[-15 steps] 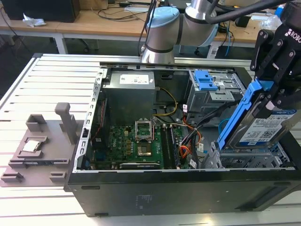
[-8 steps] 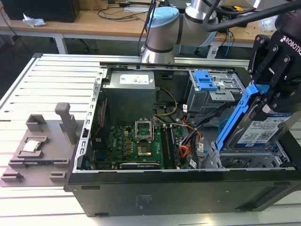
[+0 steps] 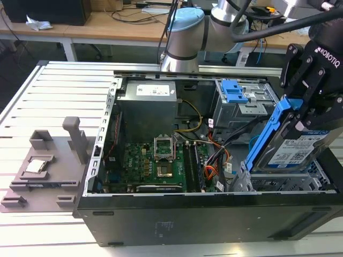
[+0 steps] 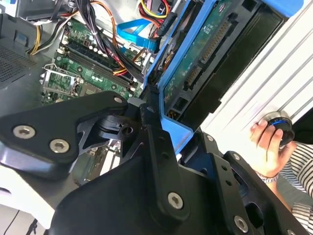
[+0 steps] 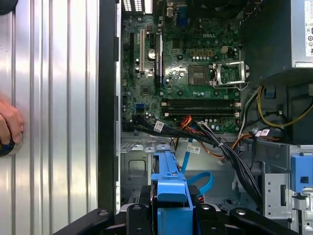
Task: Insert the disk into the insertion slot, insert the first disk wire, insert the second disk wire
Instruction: 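Insert the disk into the insertion slot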
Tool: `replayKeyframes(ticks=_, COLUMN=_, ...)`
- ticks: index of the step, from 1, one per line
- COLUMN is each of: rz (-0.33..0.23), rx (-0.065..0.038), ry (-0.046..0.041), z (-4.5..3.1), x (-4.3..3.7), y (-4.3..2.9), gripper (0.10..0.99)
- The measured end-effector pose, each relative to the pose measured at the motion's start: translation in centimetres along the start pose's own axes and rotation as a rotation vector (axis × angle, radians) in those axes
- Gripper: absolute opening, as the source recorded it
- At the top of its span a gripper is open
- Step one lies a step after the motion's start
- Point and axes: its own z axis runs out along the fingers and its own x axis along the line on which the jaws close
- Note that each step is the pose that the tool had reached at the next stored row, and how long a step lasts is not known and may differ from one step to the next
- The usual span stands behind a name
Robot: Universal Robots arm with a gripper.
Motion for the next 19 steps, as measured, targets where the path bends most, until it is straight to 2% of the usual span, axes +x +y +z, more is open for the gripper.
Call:
replayKeyframes(ticks=3, rz=0.000, rx=0.000, ry=0.0000, z=0.40, x=0.00, y=-0.02, gripper=0.369)
replayKeyframes(ticks=19, rz=0.000, rx=0.000, ry=-0.0001, z=1.27, x=0.00, y=-0.05, gripper=0.369)
